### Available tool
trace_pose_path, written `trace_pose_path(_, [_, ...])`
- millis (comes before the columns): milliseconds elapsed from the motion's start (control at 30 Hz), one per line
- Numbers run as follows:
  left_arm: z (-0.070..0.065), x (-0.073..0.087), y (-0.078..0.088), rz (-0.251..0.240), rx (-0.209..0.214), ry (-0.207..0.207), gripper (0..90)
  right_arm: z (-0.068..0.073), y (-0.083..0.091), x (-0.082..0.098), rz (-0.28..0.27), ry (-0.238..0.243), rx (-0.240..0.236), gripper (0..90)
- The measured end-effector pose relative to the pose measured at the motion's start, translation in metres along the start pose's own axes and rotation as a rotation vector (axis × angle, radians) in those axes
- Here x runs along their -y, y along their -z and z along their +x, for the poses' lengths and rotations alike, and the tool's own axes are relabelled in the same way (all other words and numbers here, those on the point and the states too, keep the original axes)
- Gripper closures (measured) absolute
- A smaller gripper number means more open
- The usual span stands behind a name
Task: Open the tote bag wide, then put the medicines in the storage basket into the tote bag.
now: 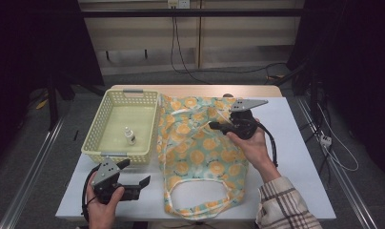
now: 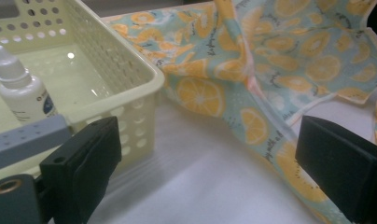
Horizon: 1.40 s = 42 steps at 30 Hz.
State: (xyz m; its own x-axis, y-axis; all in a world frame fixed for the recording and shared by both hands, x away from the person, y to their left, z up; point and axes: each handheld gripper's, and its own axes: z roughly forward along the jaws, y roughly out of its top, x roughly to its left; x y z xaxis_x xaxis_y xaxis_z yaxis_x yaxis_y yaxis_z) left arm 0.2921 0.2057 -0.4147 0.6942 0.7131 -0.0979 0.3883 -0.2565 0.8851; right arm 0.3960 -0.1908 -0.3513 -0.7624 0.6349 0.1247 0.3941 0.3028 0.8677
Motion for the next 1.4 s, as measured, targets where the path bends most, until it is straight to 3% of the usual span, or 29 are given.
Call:
trace_pose_path(200, [0.006, -0.01, 0.004, -0.002, -0.012, -0.004, 6.1, -0.001, 0.0, 0.001, 0.003, -0.008, 0.004, 90.0])
trace_pose_path(433, [0.018, -0.019, 0.005, 0.038, 0.006, 0.005, 6.0, -0.004, -0.001, 0.003, 0.004, -0.019, 0.0, 90.0])
trace_pose_path(567, [0.026, -0.027, 0.005, 0.06, -0.03, -0.022, 5.7, -0.002, -0.002, 0.005, 0.012, -0.012, 0.002, 90.0])
trace_pose_path(733, [0.035, -0.037, 0.005, 0.077, -0.046, -0.003, 5.7, -0.002, 0.0, 0.005, 0.005, -0.014, 0.003, 90.0])
trace_pose_path(1100, [0.055, -0.049, -0.005, 0.121, -0.018, 0.0, 8.1, -0.005, -0.003, 0.006, 0.01, -0.023, 0.001, 90.0])
trace_pose_path(1267, [0.062, -0.055, -0.012, 0.141, -0.042, -0.014, 8.7, -0.004, -0.003, 0.007, 0.008, -0.019, 0.0, 90.0])
trace_pose_path(1400, [0.069, -0.06, -0.02, 0.151, -0.044, -0.001, 9.4, -0.003, -0.003, 0.007, 0.011, -0.015, -0.004, 90.0])
